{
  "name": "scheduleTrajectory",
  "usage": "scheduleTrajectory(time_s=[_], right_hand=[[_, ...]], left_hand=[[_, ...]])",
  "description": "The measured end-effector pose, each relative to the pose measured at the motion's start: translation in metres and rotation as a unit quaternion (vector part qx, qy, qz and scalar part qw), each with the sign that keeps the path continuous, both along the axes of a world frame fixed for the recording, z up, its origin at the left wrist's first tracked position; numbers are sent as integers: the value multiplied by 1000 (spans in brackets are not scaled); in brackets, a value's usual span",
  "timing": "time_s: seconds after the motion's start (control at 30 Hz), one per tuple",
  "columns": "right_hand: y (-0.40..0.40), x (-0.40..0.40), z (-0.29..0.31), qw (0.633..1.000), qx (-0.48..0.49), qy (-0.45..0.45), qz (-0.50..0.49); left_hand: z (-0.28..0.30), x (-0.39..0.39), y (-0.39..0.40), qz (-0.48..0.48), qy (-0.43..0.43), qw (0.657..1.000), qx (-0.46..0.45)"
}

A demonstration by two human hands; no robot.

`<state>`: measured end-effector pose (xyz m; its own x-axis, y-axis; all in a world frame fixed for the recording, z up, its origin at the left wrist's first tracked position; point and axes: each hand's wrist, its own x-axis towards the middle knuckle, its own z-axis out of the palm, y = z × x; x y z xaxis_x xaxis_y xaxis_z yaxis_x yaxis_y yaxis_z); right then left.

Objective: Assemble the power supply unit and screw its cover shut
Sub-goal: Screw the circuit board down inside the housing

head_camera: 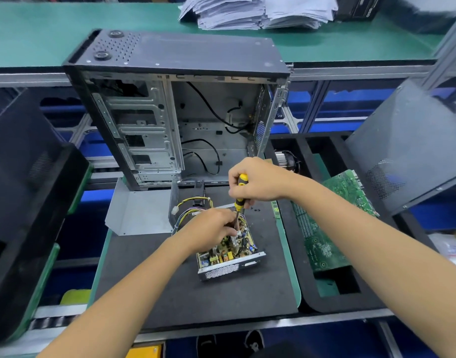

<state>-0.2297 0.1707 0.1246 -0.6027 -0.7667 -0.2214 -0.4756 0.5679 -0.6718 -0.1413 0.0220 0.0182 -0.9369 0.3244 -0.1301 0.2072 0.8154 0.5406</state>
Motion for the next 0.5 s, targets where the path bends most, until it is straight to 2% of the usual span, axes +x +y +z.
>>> scheduleTrajectory(time_s=[0.3,0.5], right_hand=[[11,5,-10,1000,9,4,15],[16,7,-19,1000,12,0,19]], left_hand=[[-2,2,5,-26,-18,999,6],[-4,2,2,-23,31,999,-11]])
